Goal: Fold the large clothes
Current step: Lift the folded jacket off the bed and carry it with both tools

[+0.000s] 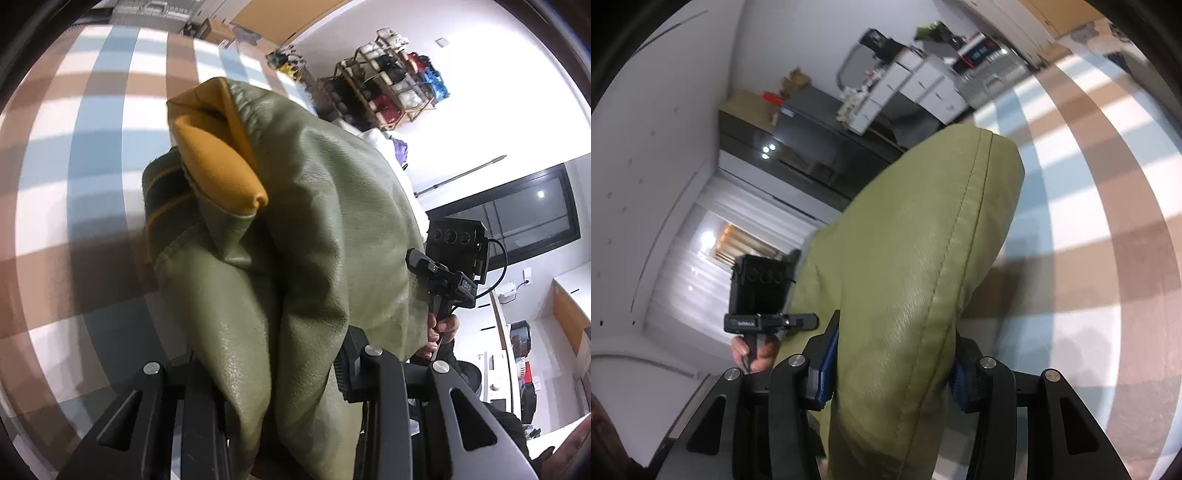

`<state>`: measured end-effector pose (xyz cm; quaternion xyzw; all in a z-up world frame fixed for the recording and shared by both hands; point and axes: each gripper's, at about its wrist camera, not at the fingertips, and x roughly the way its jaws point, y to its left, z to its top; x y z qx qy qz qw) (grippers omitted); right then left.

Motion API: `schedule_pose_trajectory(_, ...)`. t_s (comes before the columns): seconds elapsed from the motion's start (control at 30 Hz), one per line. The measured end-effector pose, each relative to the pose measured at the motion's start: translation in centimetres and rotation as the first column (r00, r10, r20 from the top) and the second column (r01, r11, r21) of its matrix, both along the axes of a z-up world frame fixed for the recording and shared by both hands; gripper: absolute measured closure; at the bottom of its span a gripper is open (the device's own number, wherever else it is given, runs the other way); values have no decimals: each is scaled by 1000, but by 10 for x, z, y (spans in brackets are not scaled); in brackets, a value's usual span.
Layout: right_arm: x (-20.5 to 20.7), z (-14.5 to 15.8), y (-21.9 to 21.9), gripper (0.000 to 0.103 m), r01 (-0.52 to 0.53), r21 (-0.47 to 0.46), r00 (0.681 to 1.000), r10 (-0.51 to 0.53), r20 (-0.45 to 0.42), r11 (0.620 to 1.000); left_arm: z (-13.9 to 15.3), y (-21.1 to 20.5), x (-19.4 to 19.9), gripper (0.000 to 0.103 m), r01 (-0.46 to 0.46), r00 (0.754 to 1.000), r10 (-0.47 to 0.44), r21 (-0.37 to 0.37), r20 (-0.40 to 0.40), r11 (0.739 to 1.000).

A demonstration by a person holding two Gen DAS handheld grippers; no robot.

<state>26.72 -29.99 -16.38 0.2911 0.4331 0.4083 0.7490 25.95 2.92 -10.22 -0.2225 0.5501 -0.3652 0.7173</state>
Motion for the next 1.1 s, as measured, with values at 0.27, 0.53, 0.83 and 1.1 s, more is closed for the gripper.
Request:
schedule_pose_trajectory(0.27, 14, 52, 28, 55, 5, 71, 996, -11, 86, 997, 31, 28, -11, 76, -33, 995, 35, -19, 92, 999)
schedule_pose_trajectory(0.53, 33, 115, 86, 55, -71, 83, 980, 54, 194, 994, 76, 74, -28, 75, -107, 972, 101, 21, 212, 994)
schedule_pose_trajectory(0.83, 54, 182, 202, 55, -205, 77, 931, 170, 322, 976, 122, 162, -49, 75, -258, 922, 227, 61, 314, 964)
schedule_pose_trajectory(1.1, 69, 190, 345, 53, -346, 206, 893, 254, 373, 915, 159, 273, -69, 75, -460, 851, 396, 128, 345, 879)
